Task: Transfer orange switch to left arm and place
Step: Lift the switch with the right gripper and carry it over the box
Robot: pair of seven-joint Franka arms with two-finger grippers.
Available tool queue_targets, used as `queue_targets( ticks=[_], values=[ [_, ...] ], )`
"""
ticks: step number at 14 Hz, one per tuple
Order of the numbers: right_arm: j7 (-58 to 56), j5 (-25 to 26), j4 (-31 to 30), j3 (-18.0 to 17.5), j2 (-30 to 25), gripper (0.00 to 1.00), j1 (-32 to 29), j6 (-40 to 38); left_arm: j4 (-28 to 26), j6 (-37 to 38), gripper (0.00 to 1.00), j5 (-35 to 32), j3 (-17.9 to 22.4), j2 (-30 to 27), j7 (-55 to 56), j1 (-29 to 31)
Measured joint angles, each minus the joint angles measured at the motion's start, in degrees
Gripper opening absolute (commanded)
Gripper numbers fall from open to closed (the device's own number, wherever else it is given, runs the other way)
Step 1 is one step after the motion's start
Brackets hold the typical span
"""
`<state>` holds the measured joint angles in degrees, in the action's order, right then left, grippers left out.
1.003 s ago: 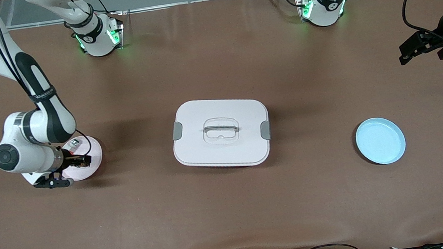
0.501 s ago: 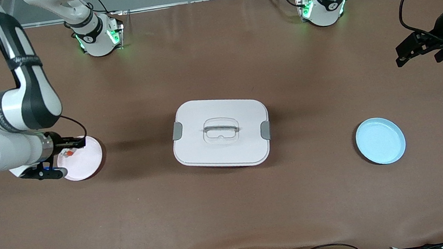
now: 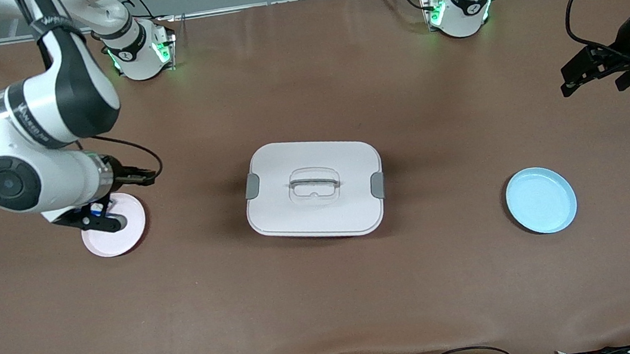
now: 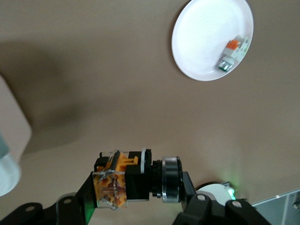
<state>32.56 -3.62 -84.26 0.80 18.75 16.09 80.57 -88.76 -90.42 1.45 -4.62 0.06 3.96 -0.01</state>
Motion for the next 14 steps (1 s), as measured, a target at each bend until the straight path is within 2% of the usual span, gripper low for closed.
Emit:
queue_targets(
  ticks=[3,8,14],
  values=[
    [6.2,-3.2,1.4,-0.1,0.0,0.20,4.8,0.1,0.0,0.1,1.00,0.0,0.0,0.0,0.0,0.1],
    [16.0,-11.5,3.6,-0.1,0.0,0.20,10.3,2.7,-0.3,0.5,1.00,0.0,0.0,0.1,0.0,0.2],
    [27.1,-19.9,4.4,-0.2,0.5,0.17,16.9,15.7,-0.3,1.4,1.00,0.2,-0.5,0.1,-0.1,0.0]
  ],
)
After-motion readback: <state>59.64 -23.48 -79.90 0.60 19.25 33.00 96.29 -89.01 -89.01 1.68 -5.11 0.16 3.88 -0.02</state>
